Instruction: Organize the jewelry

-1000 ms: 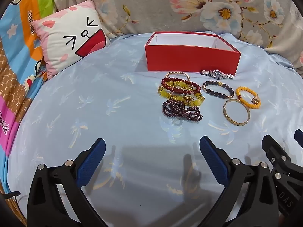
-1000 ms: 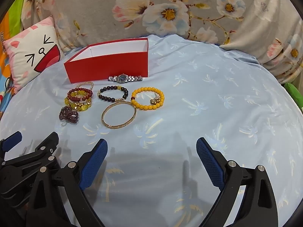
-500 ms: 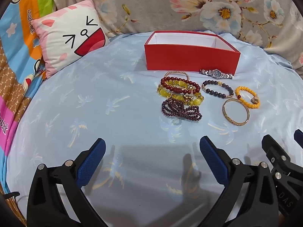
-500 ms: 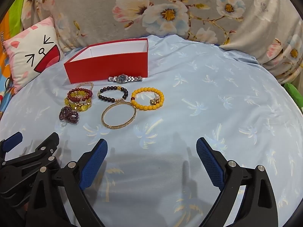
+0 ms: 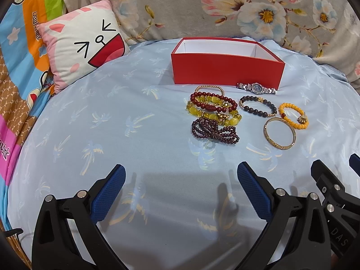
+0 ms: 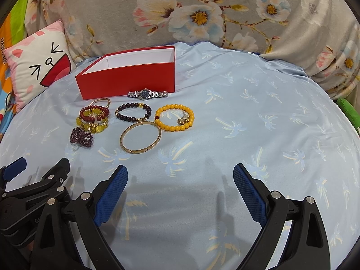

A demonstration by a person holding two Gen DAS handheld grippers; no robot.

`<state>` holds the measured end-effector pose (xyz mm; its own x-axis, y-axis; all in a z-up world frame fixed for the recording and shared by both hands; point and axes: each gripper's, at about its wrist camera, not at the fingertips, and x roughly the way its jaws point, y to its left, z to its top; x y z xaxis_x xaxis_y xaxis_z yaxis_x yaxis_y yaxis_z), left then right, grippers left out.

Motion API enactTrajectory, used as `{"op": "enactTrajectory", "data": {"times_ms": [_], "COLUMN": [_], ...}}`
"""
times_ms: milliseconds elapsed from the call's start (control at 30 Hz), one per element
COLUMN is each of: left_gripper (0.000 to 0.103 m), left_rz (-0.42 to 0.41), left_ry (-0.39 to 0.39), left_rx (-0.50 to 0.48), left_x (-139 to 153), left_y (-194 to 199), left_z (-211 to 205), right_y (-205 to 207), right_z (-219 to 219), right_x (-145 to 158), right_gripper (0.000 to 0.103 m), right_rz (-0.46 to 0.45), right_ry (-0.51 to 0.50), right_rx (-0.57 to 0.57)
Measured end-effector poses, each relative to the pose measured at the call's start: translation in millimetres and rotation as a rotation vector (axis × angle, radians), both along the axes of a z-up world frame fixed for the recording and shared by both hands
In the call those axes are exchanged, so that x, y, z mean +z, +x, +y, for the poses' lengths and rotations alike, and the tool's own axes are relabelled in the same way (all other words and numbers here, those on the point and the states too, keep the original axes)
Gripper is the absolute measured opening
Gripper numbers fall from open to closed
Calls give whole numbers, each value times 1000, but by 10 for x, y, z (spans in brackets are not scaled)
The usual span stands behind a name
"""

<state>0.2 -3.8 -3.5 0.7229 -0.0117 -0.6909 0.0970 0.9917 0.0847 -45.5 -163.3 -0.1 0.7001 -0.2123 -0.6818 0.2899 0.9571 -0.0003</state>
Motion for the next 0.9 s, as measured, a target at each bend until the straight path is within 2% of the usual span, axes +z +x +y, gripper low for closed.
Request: {"op": "enactTrajectory", "data": {"times_ms": [900], "left_gripper": [95], "left_rz": [-6], "left_ry": [-10], "left_rx": [3], "left_x": [40], "left_y": [-7], "left_z": [20], "right_y": [-7], "right_z": [1], "right_x": [9], "right_gripper": [91], "right_rz": [-2], "right_ry": [2], "right_rx": [0]}}
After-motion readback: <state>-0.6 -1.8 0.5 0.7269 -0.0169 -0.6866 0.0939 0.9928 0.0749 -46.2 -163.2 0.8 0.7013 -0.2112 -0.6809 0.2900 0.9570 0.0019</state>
